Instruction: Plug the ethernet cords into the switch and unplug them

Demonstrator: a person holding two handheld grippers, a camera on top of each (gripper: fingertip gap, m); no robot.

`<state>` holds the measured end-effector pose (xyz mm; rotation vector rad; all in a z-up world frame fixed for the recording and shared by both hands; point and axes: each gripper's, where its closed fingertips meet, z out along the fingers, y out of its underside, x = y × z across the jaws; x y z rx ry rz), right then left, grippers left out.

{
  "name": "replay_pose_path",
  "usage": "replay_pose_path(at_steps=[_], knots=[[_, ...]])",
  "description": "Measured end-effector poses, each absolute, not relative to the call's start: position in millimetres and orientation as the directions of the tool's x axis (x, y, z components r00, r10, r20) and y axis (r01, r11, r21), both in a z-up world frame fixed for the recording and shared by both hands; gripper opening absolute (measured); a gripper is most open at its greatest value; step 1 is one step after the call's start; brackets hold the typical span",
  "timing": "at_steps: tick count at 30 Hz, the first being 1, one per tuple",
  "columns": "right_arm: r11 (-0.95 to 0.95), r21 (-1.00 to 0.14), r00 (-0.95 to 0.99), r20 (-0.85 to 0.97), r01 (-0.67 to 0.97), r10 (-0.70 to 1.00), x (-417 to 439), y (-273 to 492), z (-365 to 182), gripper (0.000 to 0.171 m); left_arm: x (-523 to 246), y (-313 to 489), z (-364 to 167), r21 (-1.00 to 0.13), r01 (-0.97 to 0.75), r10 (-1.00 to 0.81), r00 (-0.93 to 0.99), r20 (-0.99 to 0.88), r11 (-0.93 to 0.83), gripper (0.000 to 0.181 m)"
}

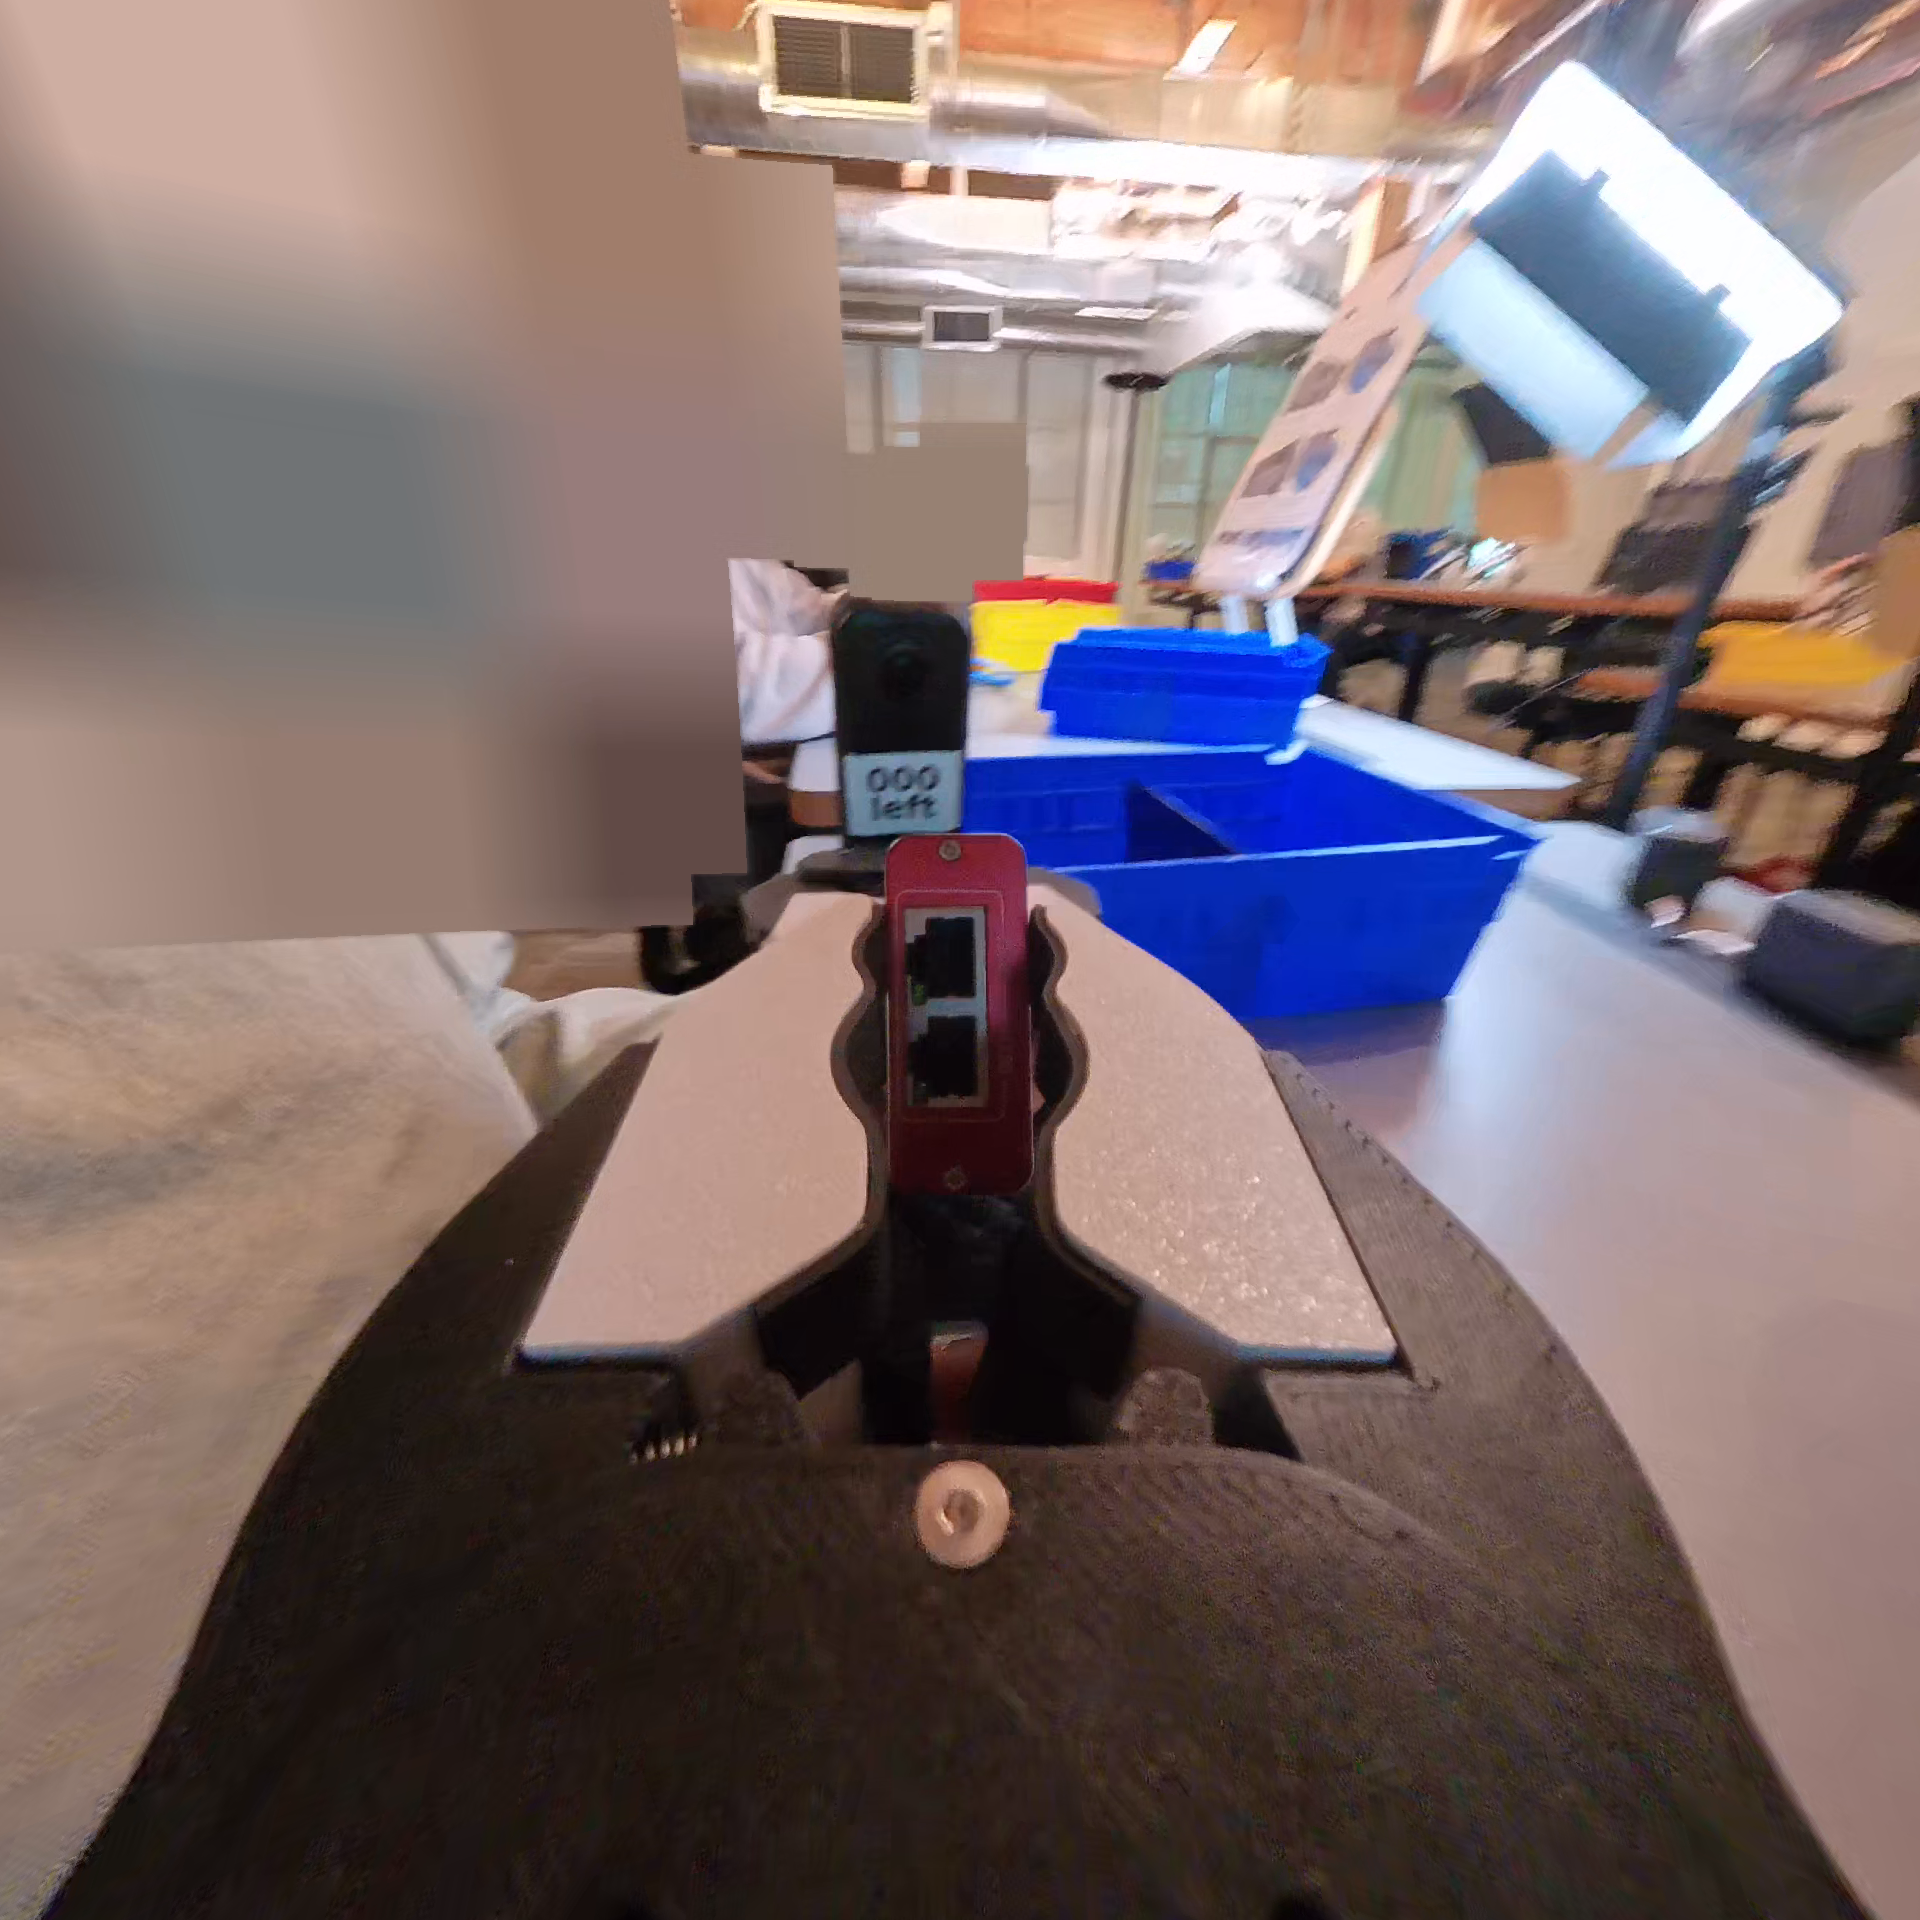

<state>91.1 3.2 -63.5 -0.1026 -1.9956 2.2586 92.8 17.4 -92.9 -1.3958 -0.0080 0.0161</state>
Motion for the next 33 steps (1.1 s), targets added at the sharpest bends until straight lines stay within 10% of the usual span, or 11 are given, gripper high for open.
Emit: replay_pose_path(at_steps=[11,23,33], knots=[[0.238,-0.964,-0.395,0.266,-0.119,0.879,-44,255,16,0.026,64,1,-76,-0.947,0.016,0.166,0.984,0.073,0.322,0.053],[0.378,-0.719,-0.309,0.234,0.583,0.922,-169,395,-124,0.026,62,15,-98,-0.986,-0.056,0.211,0.977,-0.022,0.156,0.052],[0.37,-0.594,-0.298,0.221,0.714,0.929,-175,411,-164,0.027,63,14,-97,-0.986,-0.058,0.209,0.978,-0.024,0.159,0.051]])
